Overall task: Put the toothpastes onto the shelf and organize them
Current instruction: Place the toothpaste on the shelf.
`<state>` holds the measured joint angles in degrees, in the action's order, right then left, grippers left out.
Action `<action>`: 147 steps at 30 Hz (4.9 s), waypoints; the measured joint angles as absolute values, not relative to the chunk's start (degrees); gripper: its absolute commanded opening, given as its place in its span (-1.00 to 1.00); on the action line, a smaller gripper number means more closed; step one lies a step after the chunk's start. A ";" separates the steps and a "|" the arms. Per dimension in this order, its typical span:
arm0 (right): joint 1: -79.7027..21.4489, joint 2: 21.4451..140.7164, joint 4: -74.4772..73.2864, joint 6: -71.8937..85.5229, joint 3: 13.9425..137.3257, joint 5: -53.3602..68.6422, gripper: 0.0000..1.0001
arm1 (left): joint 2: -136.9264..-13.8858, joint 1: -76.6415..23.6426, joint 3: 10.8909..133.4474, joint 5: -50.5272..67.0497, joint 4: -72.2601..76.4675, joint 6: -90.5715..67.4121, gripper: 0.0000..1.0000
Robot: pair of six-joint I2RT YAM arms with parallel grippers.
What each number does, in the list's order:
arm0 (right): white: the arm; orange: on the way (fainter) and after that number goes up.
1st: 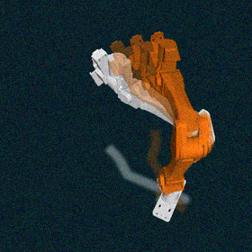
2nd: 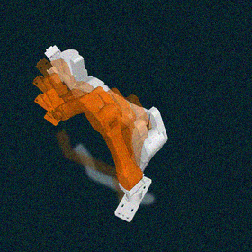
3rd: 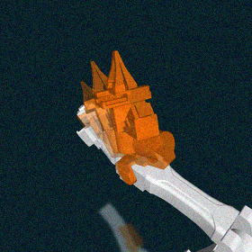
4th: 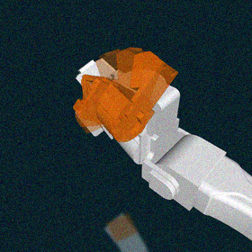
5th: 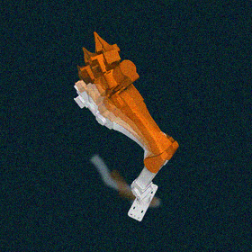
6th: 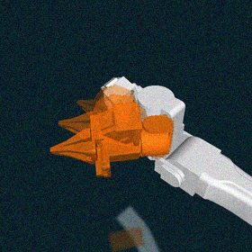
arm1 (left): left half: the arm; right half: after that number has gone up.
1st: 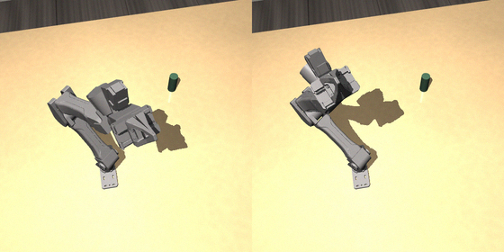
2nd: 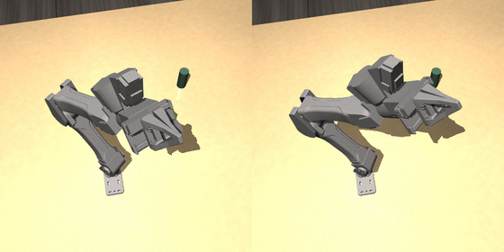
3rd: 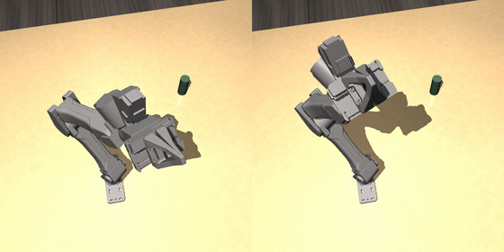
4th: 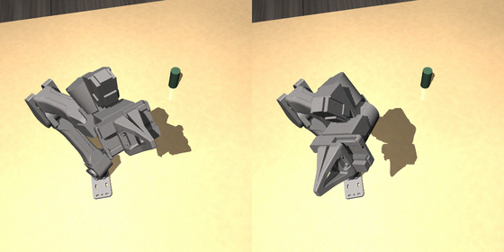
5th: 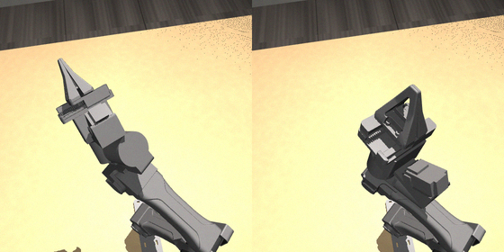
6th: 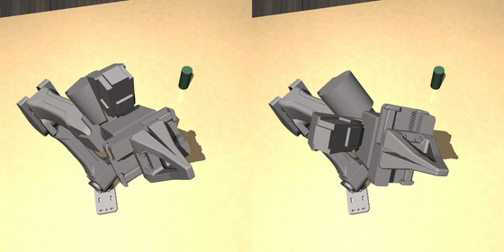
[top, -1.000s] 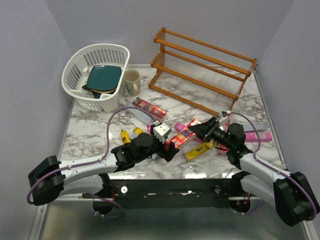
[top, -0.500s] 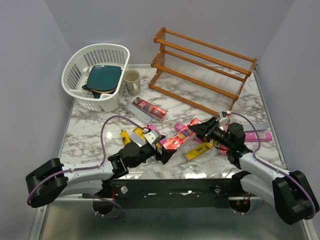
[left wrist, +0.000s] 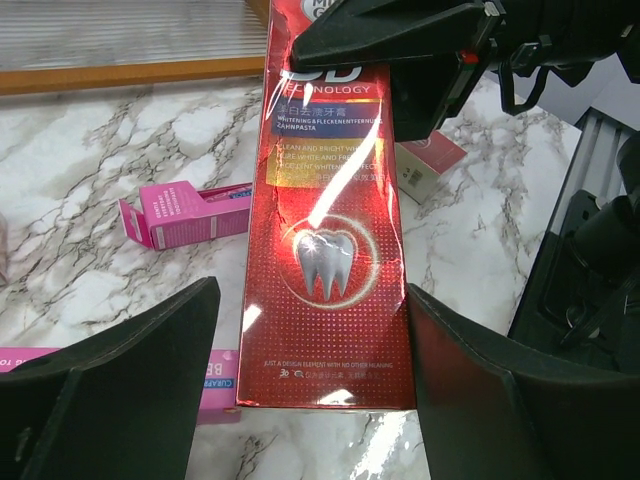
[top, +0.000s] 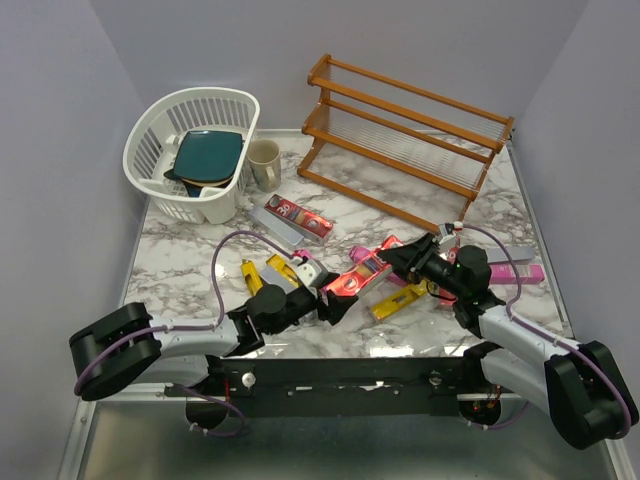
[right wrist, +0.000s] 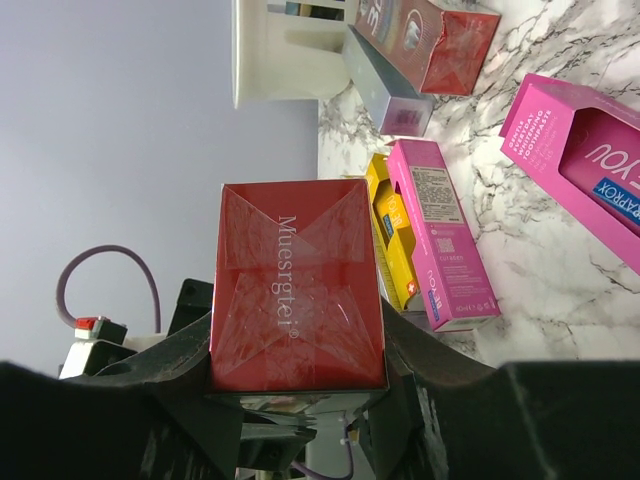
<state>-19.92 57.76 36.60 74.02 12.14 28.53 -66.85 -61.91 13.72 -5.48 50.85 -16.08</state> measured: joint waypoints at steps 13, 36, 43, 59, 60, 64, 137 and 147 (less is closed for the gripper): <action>-19.59 57.76 37.08 74.02 12.12 27.31 0.13 | -69.06 -62.06 16.05 -4.05 49.98 -15.59 -0.19; -19.55 41.41 11.99 54.70 20.34 18.15 1.00 | -67.33 -55.70 30.24 -16.25 21.26 -15.44 -0.56; -19.55 29.91 -0.40 41.95 23.33 6.81 1.00 | -76.40 -44.40 41.65 -14.39 14.59 -13.85 -0.56; -19.55 18.57 -11.62 31.70 24.49 -2.87 1.00 | -104.25 -33.19 67.48 -7.84 8.91 -8.56 -0.59; -19.55 18.24 -11.97 31.38 24.60 -2.98 1.00 | -105.03 -32.49 67.51 -7.14 9.74 -8.47 -0.59; -19.55 17.04 -12.91 30.33 25.02 -3.49 1.00 | -108.09 -30.33 67.70 -4.23 13.78 -8.19 -0.59; -19.55 18.24 -11.79 26.85 24.95 -2.13 1.00 | -128.75 -20.99 93.17 4.56 15.94 -8.23 0.55; -19.55 17.74 -11.99 26.85 24.95 -2.09 1.00 | -128.60 -20.95 92.75 4.58 17.52 -9.08 0.72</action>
<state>-19.55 17.74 -11.99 26.85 24.95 -2.09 -128.60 -20.95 92.75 4.58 17.52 -9.08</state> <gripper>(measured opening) 0.998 0.861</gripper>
